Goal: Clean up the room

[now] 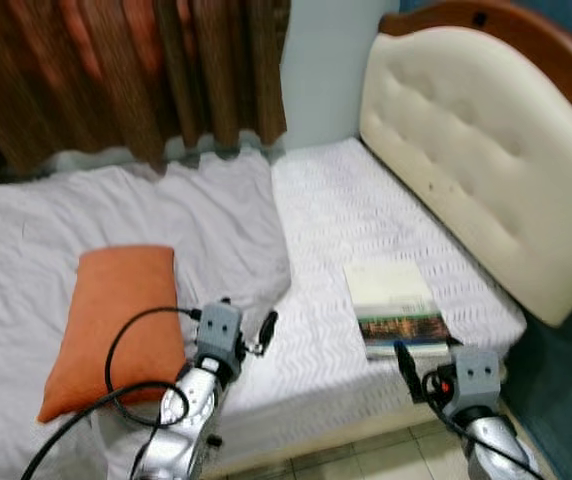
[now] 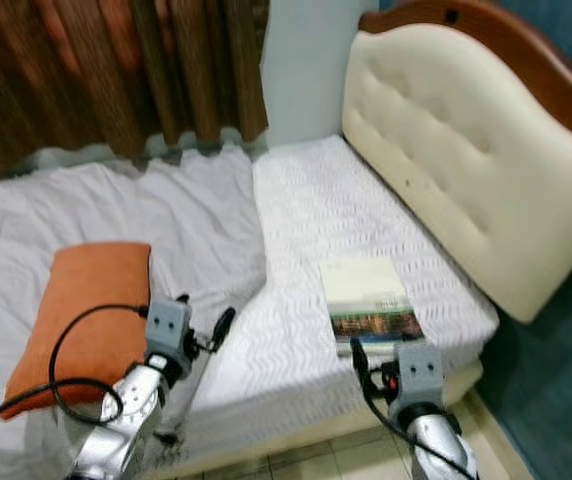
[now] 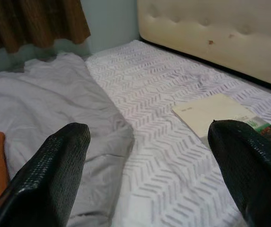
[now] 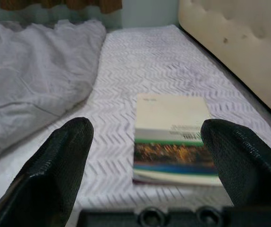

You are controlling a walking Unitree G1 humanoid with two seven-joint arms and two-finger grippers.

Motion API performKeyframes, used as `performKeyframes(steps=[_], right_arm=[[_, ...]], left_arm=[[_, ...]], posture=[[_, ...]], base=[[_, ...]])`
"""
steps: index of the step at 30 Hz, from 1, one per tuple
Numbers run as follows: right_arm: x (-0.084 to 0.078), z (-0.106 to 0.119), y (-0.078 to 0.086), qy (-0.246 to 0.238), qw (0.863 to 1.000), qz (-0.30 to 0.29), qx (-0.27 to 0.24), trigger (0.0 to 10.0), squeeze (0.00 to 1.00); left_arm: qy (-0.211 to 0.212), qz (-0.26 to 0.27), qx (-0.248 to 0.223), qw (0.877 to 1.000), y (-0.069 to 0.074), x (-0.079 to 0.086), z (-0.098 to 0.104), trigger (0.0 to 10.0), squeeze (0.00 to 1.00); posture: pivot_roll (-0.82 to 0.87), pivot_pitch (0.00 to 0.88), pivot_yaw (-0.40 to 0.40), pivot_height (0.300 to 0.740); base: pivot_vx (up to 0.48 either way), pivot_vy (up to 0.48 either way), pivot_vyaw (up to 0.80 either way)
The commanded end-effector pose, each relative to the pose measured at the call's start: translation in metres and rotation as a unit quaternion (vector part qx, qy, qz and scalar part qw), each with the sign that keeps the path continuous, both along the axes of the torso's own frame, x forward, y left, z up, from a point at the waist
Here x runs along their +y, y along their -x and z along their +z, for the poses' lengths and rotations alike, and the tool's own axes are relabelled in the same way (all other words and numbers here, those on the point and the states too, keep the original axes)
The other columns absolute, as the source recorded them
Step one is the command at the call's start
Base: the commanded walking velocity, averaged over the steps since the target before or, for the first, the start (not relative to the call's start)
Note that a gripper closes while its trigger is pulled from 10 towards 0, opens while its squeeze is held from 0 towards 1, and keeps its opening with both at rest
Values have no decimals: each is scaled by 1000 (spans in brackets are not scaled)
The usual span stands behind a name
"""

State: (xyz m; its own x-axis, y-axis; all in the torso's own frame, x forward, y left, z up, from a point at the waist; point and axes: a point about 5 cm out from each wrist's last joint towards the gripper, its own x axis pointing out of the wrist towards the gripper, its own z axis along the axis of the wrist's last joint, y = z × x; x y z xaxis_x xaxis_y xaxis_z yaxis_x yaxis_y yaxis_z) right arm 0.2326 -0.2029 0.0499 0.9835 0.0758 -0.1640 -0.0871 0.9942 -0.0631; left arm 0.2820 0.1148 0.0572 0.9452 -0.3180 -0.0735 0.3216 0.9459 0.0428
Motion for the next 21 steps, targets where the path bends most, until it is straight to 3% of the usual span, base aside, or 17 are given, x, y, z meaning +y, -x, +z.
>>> performKeyframes(steps=[1, 13, 21], right_arm=[[3, -1, -1, -9, 1000, 0, 3, 10000, 0], [4, -3, -3, -4, 1000, 9, 5, 10000, 0], [3, -5, -4, 1, 1000, 18, 12, 10000, 0]], left_arm=[[-6, 18, 12, 1000, 4, 14, -7, 10000, 0], [3, 33, 16, 999, 1, 12, -8, 10000, 0], [5, 53, 18, 998, 3, 20, -11, 10000, 0]], posture=[[-130, 51, -8, 740], [-131, 46, -7, 740], [-119, 43, -15, 740]], base=[[266, -394, 0], [268, -395, 0], [286, -381, 0]])
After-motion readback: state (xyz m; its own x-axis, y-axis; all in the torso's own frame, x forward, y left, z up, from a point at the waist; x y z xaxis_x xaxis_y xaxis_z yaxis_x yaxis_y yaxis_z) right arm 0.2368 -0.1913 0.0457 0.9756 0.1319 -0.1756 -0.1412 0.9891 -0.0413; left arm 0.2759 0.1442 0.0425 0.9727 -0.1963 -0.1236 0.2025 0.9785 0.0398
